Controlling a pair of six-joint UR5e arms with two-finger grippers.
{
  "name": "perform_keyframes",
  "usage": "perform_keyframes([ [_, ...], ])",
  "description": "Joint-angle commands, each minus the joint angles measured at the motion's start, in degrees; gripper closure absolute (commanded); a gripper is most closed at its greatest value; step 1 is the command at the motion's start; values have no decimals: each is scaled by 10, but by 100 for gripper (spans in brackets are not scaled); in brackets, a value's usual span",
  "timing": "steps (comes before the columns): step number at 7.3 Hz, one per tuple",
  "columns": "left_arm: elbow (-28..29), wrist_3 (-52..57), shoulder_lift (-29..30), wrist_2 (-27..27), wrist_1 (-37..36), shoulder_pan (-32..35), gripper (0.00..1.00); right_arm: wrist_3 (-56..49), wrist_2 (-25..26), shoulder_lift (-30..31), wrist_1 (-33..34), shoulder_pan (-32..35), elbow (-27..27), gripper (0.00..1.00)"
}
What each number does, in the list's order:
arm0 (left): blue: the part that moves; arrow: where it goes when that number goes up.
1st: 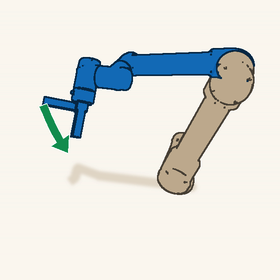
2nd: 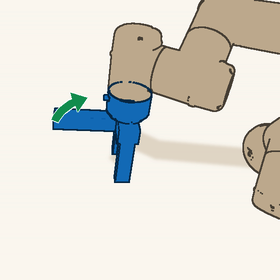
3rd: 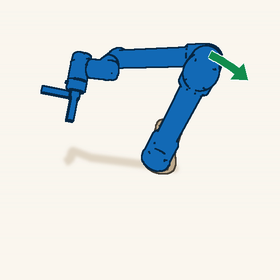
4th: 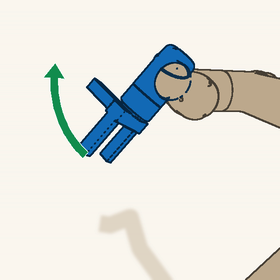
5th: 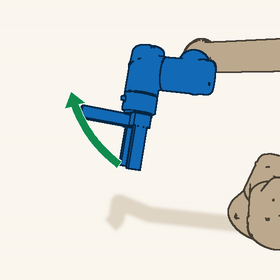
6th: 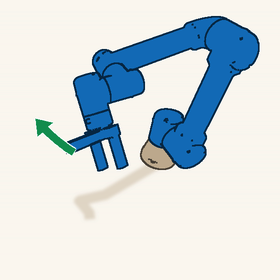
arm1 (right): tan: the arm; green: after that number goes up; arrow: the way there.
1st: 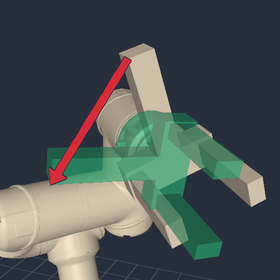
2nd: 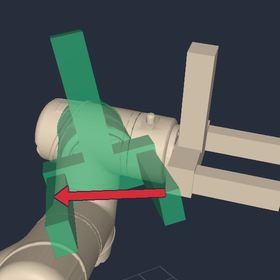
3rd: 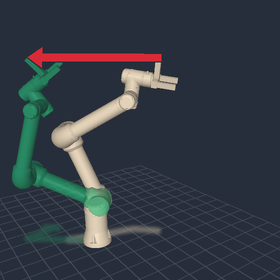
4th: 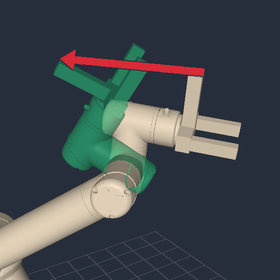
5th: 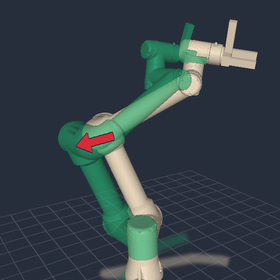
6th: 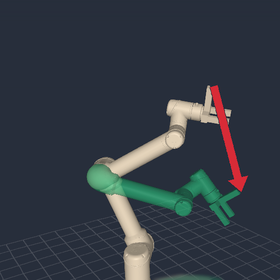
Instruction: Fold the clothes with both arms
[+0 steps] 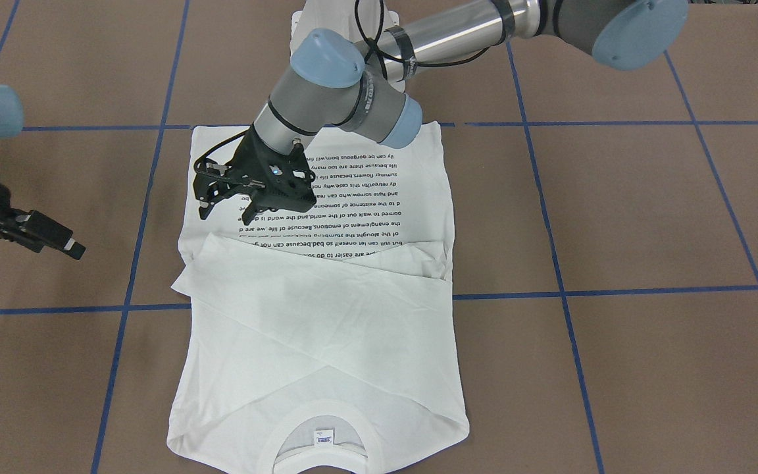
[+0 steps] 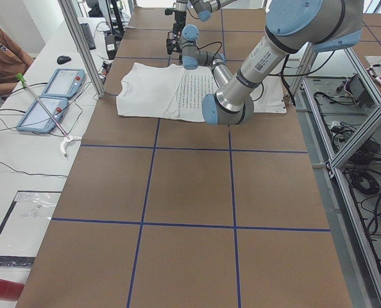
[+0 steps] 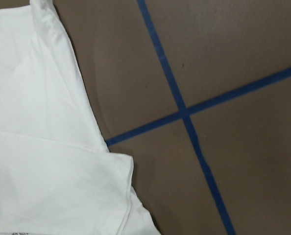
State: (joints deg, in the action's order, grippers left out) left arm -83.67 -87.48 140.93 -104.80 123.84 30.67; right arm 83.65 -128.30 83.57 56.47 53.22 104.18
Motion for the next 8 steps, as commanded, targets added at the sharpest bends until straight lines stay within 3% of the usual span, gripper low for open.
perform_keyframes([
  [1,-129,91,-122,-56,-49,44,28,112,112,80,0,-127,110,1],
  [2,-147,117,-151,-86,-49,67,28,148,163,106,0,-179,136,1],
  [3,-155,131,-166,-94,-48,76,28,189,194,119,0,-225,146,1],
  [5,-170,140,-201,-97,-46,83,28,259,310,140,1,-345,148,1],
  [8,-169,146,-208,-113,-45,84,27,305,397,171,5,-438,152,7],
])
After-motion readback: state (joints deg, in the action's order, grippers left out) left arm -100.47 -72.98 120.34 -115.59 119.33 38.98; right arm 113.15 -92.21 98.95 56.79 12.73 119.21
